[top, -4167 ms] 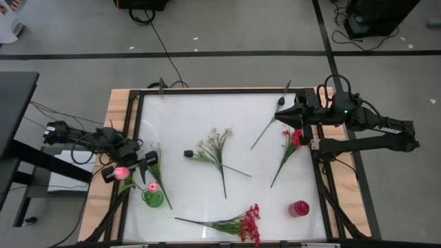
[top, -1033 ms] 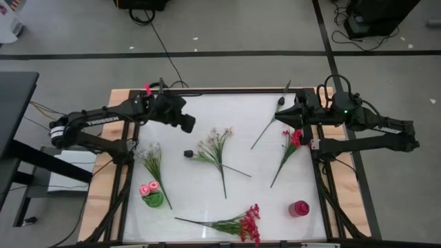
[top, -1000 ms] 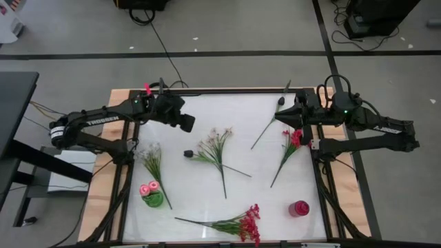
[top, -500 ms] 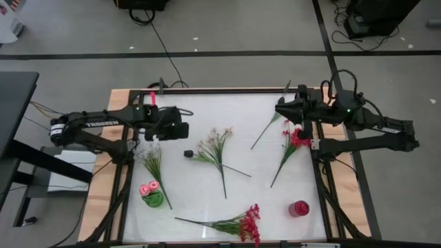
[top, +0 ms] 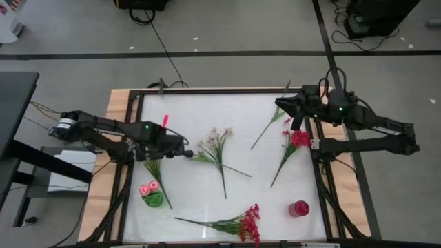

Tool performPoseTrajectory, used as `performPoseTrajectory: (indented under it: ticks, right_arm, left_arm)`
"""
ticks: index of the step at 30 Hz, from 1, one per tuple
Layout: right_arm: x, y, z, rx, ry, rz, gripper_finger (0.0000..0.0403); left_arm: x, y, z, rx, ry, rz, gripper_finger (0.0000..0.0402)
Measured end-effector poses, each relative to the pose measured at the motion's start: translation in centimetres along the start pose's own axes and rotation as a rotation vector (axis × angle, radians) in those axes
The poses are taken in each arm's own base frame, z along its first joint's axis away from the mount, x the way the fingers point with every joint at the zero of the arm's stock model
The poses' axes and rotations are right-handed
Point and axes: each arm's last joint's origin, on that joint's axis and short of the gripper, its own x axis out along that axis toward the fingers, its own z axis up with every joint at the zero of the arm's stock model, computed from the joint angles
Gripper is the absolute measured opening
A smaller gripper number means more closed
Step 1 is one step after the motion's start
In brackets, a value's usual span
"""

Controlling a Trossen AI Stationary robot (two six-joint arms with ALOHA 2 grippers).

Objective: Sort flowers into vase by color
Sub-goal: Put the left white flowers into the green vase

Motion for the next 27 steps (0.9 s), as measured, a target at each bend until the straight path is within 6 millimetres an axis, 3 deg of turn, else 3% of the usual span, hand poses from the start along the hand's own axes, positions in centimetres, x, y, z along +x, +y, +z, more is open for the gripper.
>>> performPoseTrajectory:
  ticks: [5, 10, 20, 27]
  right_arm:
    - [0.0, -0.5, -0.7, 0.031, 0.073, -0.044, 0.0095]
    - [0.0, -0.6, -0.8, 0.024, 0.084, -0.065, 0.0111]
    - [-0.1, -0.8, -1.2, 0.005, 0.125, -0.074, 0.0114]
    - [-0.1, -0.8, -1.2, -0.013, 0.136, -0.065, 0.0114]
  left_arm:
    - [1.2, 0.5, -1.0, -0.006, 0.005, 0.118, 0.0183]
    - [4.1, 1.3, -1.6, -0.028, 0.055, 0.125, 0.0213]
    - [8.3, 3.6, -1.1, -0.084, 0.068, 0.203, 0.0215]
    - [10.8, 4.2, -1.0, -0.089, 0.14, 0.149, 0.0204]
